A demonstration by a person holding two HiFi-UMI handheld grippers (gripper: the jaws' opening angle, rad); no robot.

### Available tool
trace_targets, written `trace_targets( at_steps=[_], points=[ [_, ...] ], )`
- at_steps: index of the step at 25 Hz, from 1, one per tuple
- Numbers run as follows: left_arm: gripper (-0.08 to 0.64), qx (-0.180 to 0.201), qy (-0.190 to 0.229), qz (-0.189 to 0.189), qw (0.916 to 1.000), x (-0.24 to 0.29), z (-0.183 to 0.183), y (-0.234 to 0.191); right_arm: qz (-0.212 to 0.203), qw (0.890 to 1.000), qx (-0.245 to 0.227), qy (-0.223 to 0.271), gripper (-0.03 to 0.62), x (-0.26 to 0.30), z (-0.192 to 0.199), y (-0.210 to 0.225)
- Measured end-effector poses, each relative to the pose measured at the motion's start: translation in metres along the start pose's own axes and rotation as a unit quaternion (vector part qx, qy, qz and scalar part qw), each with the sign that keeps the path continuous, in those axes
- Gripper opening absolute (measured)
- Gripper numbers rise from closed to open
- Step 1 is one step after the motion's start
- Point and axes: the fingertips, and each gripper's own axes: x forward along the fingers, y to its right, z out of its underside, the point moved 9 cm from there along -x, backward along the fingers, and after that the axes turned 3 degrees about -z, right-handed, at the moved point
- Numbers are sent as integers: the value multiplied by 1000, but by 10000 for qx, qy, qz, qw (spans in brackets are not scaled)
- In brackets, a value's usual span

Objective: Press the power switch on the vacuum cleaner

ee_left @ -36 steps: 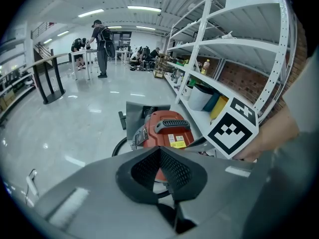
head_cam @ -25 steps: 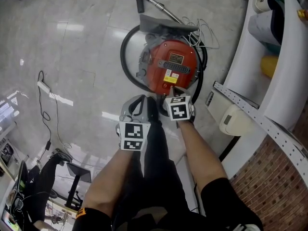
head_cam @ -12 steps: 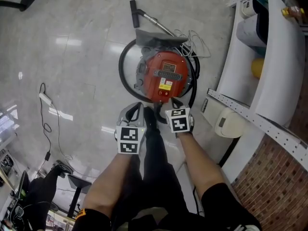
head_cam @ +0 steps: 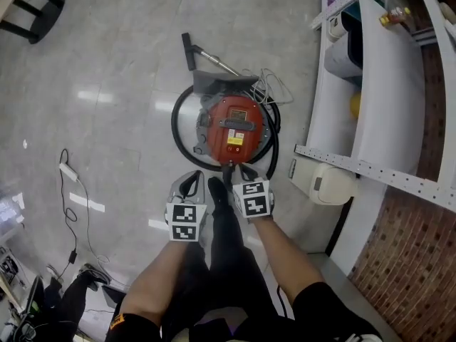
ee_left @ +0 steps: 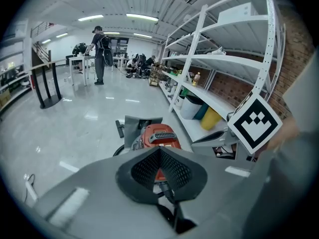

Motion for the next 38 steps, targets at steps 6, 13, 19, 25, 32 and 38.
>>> trace_targets(
  at_steps=[6, 13, 19, 25, 32, 38],
  points=[
    [15, 44, 346, 123, 9993, -58, -3, 3, -8, 9989, -77, 468, -8, -53, -2, -40],
    [15, -26, 628, 391, 9973, -129, 19, 10, -294, 9941, -205, 1028, -8, -118, 8, -113],
    [15, 76, 1033, 515, 9933, -197, 26, 22, -241, 9874, -179, 1553, -8, -175, 28, -159],
    [15, 277, 1366, 612, 9883, -271, 44, 35, -45, 9812, -67, 1928, -8, -237, 57, -199],
    [16, 424, 1732, 610, 9821, -331, 53, 34, 54, 9708, -124, 2393, -8, -297, 71, -235],
    [15, 379, 1878, 582, 9797, -371, 65, 49, 30, 9647, -317, 2616, -8, -340, 89, -257]
  ],
)
